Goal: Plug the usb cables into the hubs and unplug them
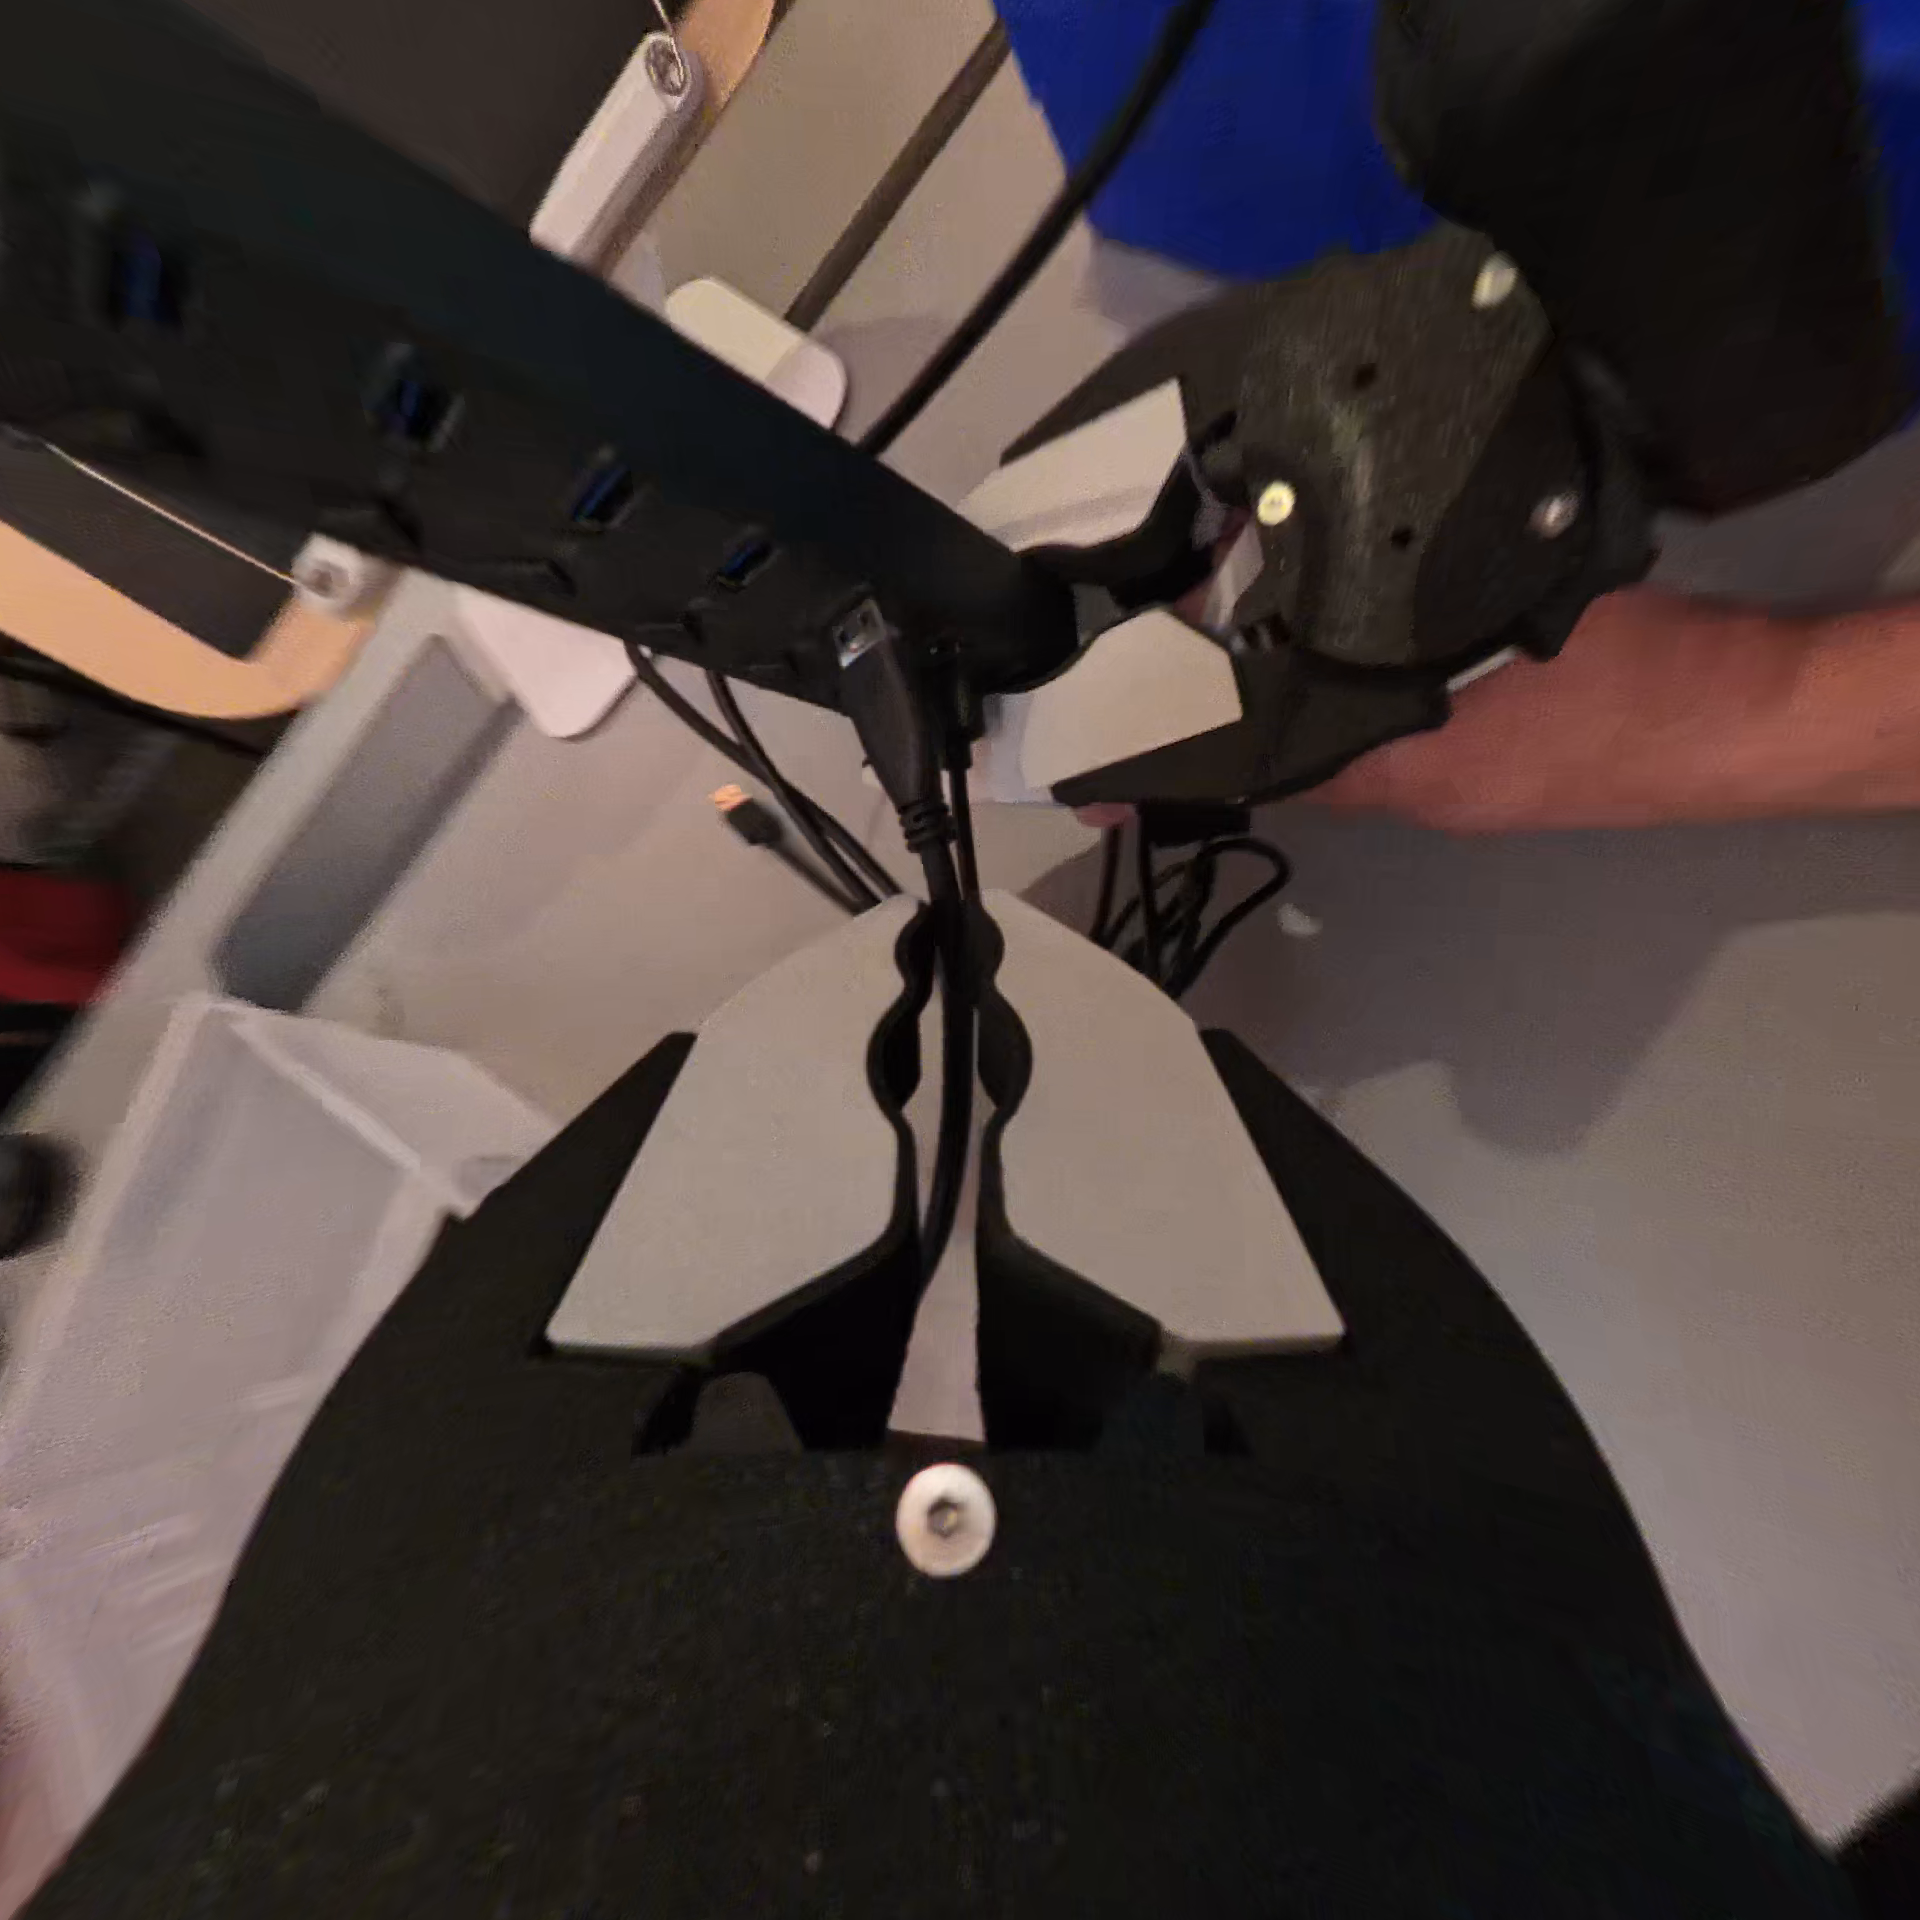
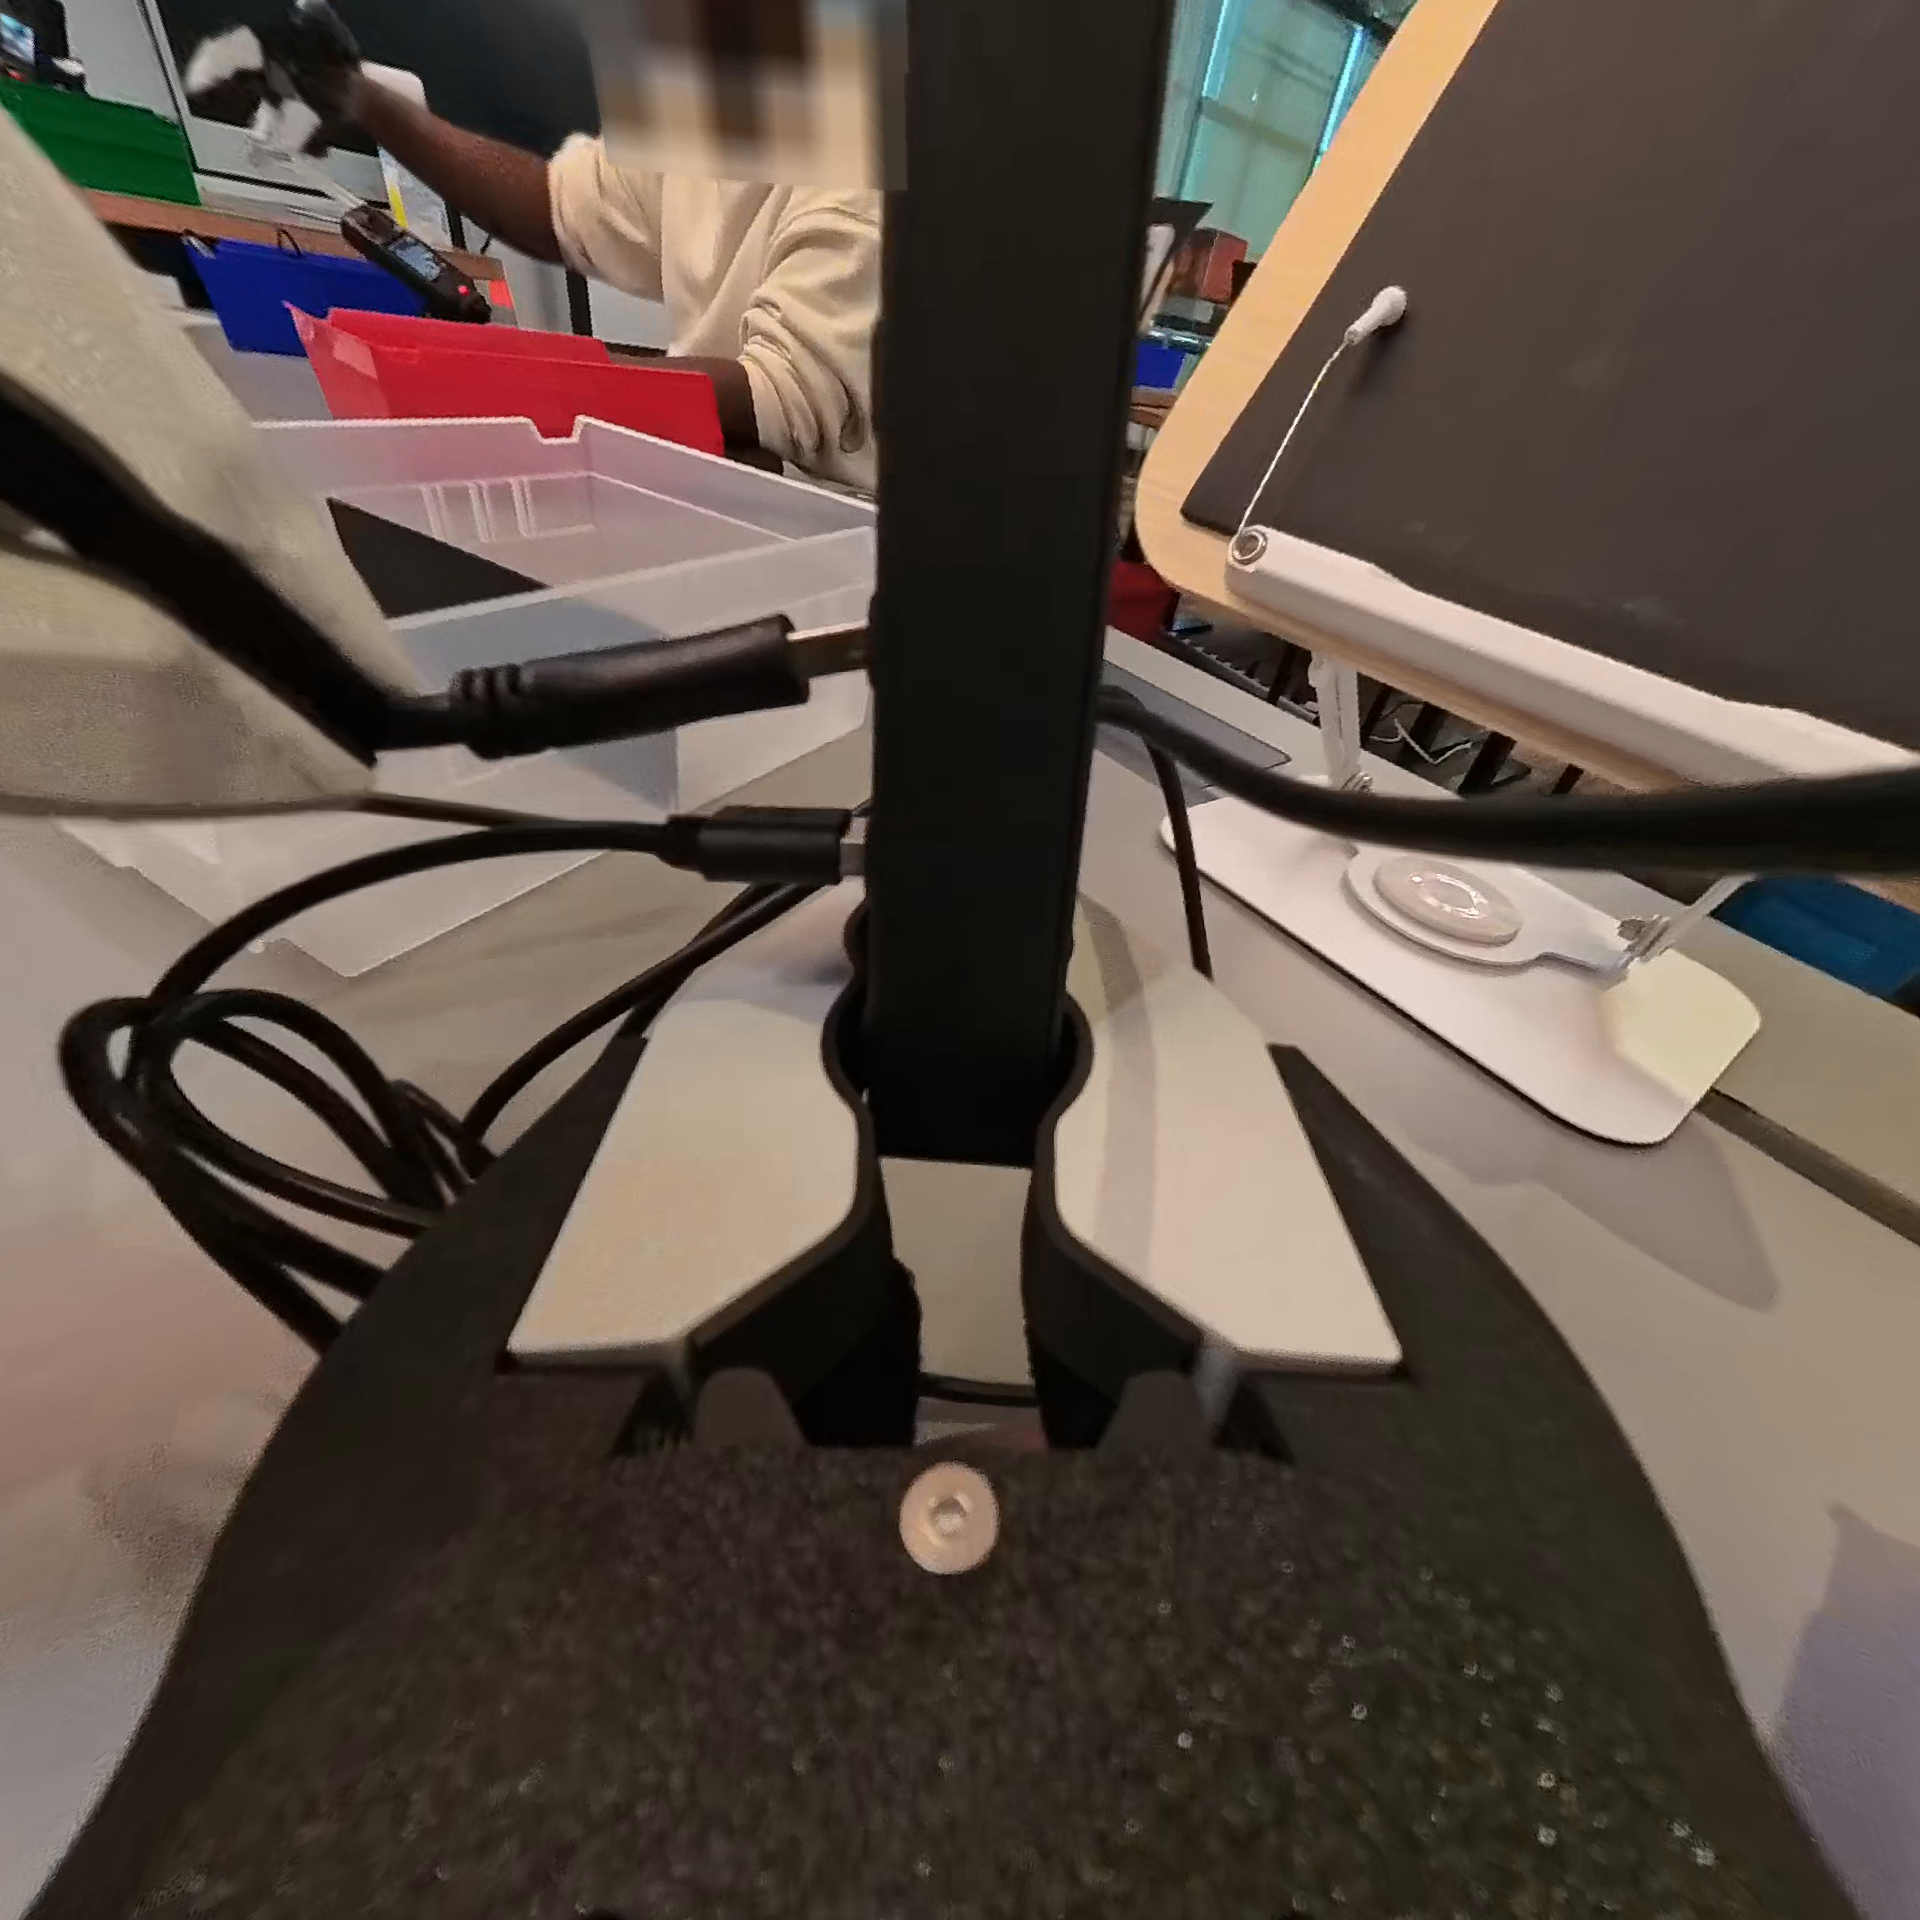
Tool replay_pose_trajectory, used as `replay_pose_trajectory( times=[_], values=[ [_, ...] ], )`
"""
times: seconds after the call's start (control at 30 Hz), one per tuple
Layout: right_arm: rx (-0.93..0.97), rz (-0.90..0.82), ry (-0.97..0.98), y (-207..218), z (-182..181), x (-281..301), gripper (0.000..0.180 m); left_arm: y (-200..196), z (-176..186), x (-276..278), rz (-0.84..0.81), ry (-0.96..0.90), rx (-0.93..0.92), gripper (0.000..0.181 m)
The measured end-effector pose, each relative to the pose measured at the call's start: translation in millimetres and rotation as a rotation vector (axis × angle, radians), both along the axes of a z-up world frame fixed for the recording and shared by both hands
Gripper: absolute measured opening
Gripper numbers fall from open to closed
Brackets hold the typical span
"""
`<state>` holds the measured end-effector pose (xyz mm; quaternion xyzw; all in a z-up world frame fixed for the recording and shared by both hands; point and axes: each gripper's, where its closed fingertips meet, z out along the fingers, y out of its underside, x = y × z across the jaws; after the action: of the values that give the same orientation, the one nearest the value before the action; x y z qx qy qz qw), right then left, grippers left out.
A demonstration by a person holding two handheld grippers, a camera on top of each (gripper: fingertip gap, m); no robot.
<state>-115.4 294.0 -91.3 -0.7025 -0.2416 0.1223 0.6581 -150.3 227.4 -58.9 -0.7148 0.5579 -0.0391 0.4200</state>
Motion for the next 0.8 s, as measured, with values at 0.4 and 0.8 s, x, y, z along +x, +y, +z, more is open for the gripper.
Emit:
replay_pose_trajectory(
  times=[0.4,0.8],
  values=[
    [0.040,0.053,-0.048,-3.8,1.5,-6.0,0.027,1.1,7.4,-4.3,-0.052,-0.374,-0.385,0.004],
    [0.077,0.016,-0.086,-4.7,6.2,-3.9,0.027,4.3,4.6,-3.7,-0.046,-0.394,-0.400,0.004]
  ],
)
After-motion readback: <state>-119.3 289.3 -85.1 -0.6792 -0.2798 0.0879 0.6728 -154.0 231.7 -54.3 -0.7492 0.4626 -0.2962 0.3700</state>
